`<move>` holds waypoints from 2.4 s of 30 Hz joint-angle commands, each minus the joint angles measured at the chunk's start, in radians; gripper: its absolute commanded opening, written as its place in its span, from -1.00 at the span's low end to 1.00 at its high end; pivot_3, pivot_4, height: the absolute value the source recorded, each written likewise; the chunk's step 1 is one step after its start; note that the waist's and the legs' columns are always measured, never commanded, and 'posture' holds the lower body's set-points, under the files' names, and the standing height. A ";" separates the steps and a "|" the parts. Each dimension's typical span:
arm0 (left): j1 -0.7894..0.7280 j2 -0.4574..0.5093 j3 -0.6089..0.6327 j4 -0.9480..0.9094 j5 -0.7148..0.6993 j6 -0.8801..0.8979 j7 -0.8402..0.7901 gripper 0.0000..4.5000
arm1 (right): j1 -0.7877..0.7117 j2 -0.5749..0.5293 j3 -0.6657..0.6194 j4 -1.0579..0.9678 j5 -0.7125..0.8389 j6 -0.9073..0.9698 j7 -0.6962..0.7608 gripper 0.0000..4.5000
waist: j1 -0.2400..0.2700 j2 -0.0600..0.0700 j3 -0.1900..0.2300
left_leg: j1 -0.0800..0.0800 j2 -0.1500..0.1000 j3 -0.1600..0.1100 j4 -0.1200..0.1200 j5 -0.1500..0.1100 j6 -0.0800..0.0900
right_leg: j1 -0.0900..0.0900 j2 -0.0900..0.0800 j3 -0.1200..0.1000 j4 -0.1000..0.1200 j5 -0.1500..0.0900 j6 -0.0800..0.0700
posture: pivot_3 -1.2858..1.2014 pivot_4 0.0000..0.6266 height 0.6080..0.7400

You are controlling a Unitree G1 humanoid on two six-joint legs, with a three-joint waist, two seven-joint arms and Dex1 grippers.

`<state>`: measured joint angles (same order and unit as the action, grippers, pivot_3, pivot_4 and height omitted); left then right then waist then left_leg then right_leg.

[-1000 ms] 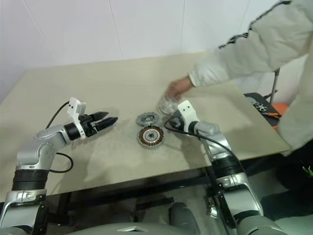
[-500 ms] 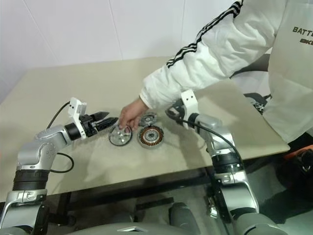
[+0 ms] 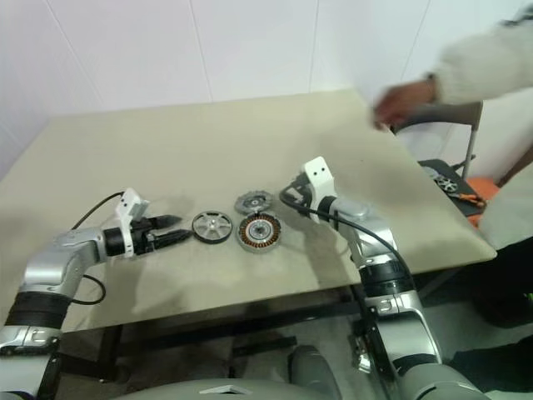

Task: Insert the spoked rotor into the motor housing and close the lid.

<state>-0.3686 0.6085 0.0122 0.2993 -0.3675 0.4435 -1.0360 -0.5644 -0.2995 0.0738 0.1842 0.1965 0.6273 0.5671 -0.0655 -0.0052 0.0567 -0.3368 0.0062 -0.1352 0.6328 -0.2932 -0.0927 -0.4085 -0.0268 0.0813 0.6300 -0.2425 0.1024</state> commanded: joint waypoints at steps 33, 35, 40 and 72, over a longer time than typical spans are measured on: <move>-0.176 0.057 -0.165 0.102 0.130 0.001 -0.269 0.64 | 0.029 0.002 0.012 -0.023 -0.054 -0.040 -0.034 -0.02 | -0.006 0.000 0.000 | 0.000 0.000 0.000 -0.001 0.000 0.000 | -0.001 0.000 0.000 0.001 0.000 0.000 | 0.03 -1.00 1.00; -0.160 0.064 -0.196 0.109 0.162 -0.028 -0.276 0.64 | 0.031 0.001 0.012 -0.023 -0.055 -0.040 -0.037 -0.02 | -0.006 0.000 0.000 | 0.000 0.000 0.000 -0.001 0.000 0.000 | -0.001 0.000 0.000 0.001 0.000 0.000 | 0.03 -1.00 1.00; -0.169 0.049 -0.190 0.162 0.181 -0.037 -0.257 0.64 | 0.036 -0.002 0.011 -0.023 -0.057 -0.041 -0.038 -0.02 | -0.003 0.001 -0.001 | 0.001 0.000 0.000 0.000 0.000 0.000 | 0.001 0.000 0.000 0.001 0.000 0.000 | 0.03 -1.00 1.00; -0.167 0.011 -0.134 0.212 0.187 -0.093 -0.156 0.64 | 0.051 -0.003 0.036 -0.021 -0.084 -0.056 -0.046 -0.02 | -0.004 0.001 -0.001 | 0.006 0.000 0.000 0.000 0.000 0.000 | 0.004 0.000 0.000 0.002 0.000 0.000 | 0.03 -1.00 1.00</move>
<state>-0.5306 0.6229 -0.1341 0.5096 -0.1853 0.3598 -1.1994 -0.5035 -0.3001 0.1127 0.1843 0.1195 0.5934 0.5254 -0.0695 -0.0045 0.0560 -0.3313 0.0063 -0.1353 0.6323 -0.2932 -0.0924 -0.4043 -0.0265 0.0818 0.6317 -0.2428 0.1026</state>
